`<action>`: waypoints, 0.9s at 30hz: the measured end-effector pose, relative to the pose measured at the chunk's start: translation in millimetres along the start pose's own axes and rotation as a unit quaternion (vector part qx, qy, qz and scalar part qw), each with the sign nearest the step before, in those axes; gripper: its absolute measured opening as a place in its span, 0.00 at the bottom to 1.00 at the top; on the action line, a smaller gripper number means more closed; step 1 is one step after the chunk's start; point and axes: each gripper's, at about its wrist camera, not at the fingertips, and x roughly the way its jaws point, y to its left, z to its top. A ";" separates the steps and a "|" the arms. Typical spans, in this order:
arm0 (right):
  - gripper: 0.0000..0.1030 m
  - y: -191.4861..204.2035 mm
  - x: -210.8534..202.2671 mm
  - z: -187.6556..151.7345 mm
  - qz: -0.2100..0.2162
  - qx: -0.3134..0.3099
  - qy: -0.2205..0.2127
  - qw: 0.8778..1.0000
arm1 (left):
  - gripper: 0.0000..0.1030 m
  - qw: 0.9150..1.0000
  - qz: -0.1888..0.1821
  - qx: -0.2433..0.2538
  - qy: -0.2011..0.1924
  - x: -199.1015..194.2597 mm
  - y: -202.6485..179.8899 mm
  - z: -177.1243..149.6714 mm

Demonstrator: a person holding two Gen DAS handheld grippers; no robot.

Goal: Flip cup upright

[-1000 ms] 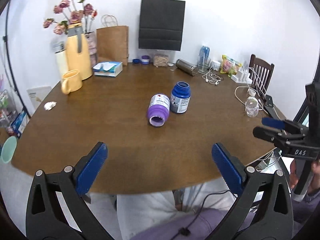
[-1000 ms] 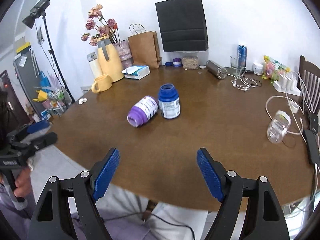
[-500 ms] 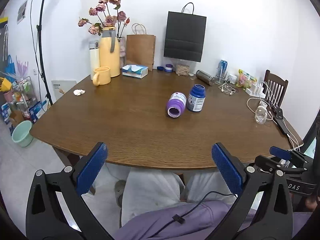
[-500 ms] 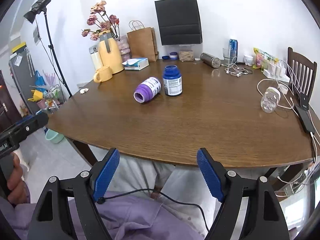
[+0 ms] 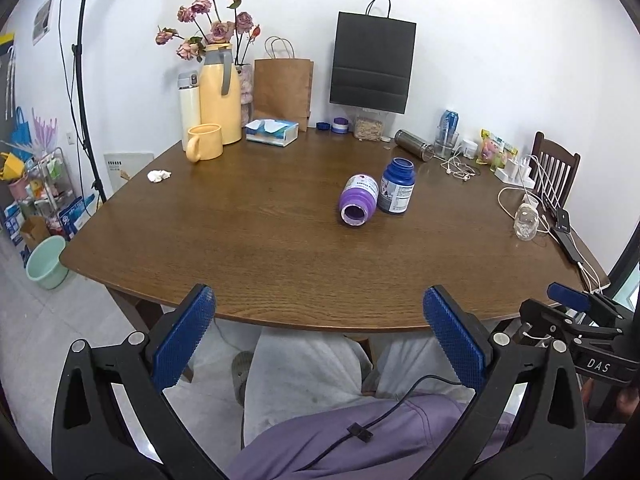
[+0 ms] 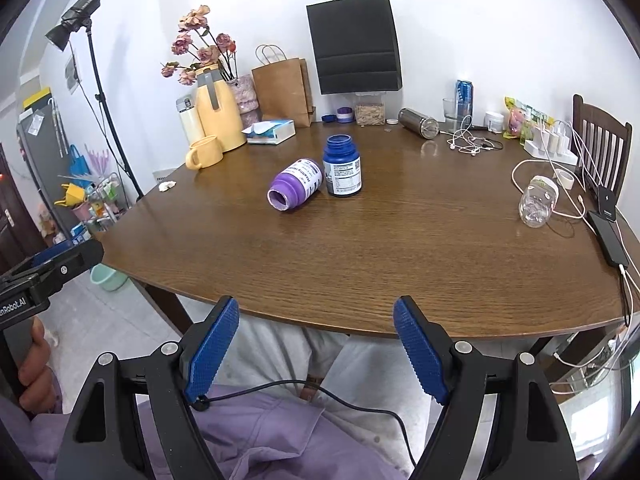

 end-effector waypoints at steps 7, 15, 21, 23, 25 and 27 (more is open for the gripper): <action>0.81 1.0 -2.1 0.8 0.000 -0.003 -0.003 1.000 | 1.00 1.000 0.003 0.002 -0.003 -0.8 -0.8 -0.4; 0.81 1.2 -2.6 0.0 -0.001 -0.004 -0.003 1.000 | 1.00 1.000 0.005 0.005 -0.003 -2.0 -0.5 -0.2; 0.81 1.2 -3.9 1.9 -0.003 -0.003 -0.006 1.000 | 1.00 1.000 0.005 0.007 -0.004 -2.4 1.1 0.1; 0.81 1.2 -4.6 2.2 -0.003 -0.004 -0.007 1.000 | 1.00 1.000 0.005 0.006 -0.003 -2.5 0.8 0.1; 0.81 1.0 -4.2 2.3 -0.003 -0.004 -0.008 1.000 | 1.00 1.000 0.006 0.006 -0.004 -3.2 1.4 -0.3; 0.81 0.7 -4.3 3.4 -0.004 -0.004 -0.010 1.000 | 1.00 1.000 0.006 0.006 -0.004 -2.8 2.7 -0.2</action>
